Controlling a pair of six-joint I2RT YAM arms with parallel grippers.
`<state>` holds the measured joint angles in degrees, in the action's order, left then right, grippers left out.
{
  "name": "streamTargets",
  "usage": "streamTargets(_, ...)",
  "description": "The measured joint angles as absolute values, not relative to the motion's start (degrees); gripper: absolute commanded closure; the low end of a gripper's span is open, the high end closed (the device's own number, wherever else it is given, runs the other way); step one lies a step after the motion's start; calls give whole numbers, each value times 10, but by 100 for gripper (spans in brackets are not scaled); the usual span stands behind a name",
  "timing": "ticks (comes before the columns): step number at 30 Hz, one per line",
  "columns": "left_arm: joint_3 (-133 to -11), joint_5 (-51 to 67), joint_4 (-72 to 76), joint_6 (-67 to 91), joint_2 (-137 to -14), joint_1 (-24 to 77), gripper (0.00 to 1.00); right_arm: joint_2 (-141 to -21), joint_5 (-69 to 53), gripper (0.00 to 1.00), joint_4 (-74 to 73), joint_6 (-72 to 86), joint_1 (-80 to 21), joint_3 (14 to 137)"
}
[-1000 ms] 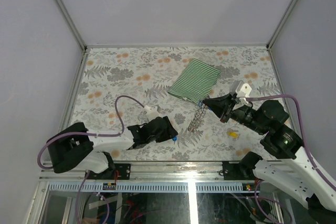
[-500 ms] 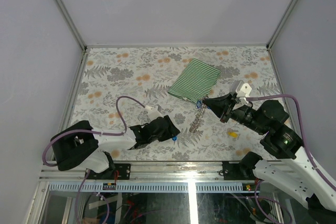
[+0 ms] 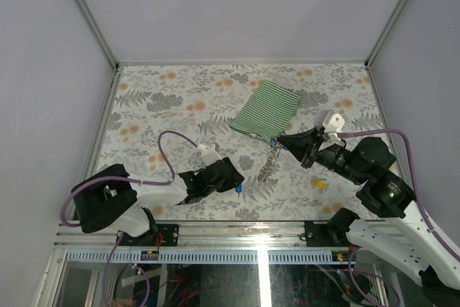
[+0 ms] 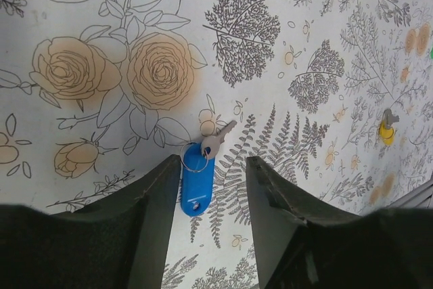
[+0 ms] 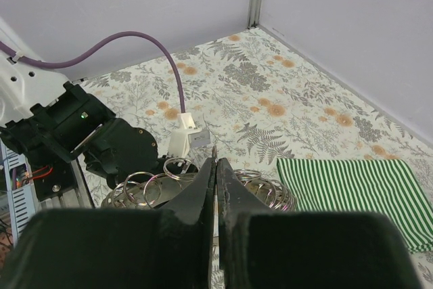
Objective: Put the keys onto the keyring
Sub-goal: Pick up the key from the center of the board.
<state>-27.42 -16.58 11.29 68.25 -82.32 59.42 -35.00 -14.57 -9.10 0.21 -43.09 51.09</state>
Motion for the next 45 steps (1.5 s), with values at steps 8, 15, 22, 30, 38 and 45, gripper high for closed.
streamTargets(8,-280,-165,124,672,-835,587,56,-350,-146,100,-91,5,-431,511)
streamTargets(15,-292,-163,133,656,-853,571,62,-350,-146,100,-91,5,-431,511)
streamTargets(22,-309,-154,133,632,-872,560,68,-350,-146,100,-91,6,-431,511)
streamTargets(30,-328,-140,133,611,-893,558,71,-350,-146,100,-91,7,-431,511)
streamTargets(38,-365,-135,116,575,-915,558,59,-349,-146,100,-91,7,-431,511)
streamTargets(45,-390,-173,60,539,-914,566,51,-345,-146,100,-91,6,-431,511)
